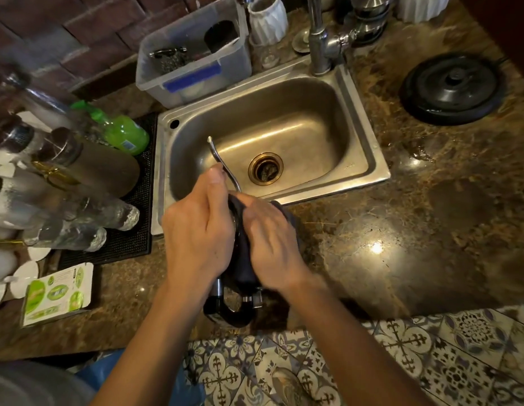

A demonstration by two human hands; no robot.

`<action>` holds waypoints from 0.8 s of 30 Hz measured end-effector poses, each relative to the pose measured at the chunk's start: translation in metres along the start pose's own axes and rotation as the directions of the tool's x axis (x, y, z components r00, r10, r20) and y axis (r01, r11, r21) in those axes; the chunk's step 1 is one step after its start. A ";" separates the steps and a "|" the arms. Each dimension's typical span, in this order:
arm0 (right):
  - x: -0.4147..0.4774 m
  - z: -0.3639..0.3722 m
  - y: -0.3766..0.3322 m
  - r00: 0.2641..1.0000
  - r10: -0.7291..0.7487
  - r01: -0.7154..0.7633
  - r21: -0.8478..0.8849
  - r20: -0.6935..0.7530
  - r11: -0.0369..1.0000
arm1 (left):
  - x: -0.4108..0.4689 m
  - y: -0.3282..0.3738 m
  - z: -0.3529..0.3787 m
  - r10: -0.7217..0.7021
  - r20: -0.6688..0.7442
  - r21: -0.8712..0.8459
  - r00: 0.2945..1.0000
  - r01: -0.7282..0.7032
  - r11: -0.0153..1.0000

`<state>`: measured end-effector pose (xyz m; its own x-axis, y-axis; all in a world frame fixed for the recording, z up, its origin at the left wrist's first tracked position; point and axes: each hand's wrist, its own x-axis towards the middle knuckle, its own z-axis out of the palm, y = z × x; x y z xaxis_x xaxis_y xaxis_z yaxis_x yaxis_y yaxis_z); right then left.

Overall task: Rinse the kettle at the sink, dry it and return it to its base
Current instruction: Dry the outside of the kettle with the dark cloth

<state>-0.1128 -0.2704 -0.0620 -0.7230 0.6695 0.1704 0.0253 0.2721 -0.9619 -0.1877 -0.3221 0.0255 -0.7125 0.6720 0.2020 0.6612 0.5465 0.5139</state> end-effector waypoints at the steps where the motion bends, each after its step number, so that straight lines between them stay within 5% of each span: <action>1: 0.014 -0.006 0.003 0.995 0.023 -0.022 -0.014 0.102 1.000 | 0.000 0.000 0.000 0.002 -0.001 -0.008 1.000 -0.002 1.000; 5: 0.046 -0.017 0.020 0.944 0.149 -0.154 -0.006 0.294 0.988 | 0.001 0.003 0.000 0.019 0.004 0.004 1.000 -0.019 1.000; 10: 0.016 -0.014 0.036 0.962 0.248 -0.260 0.106 0.113 0.960 | 0.001 0.004 0.000 -0.002 0.000 0.015 1.000 0.002 1.000; 17: -0.064 0.034 0.020 0.956 0.119 -0.117 0.023 -0.270 0.993 | 0.000 0.000 0.002 0.017 -0.024 0.017 1.000 -0.016 1.000; 24: -0.021 0.015 0.001 0.986 -0.103 0.105 0.009 -0.128 0.994 | 0.000 -0.003 0.002 0.045 -0.020 0.032 0.999 -0.044 0.999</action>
<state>-0.1083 -0.2944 -0.0701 -0.6272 0.7209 0.2947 -0.0574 0.3346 -0.9406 -0.1897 -0.3230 0.0223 -0.6869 0.6853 0.2417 0.6990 0.5321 0.4778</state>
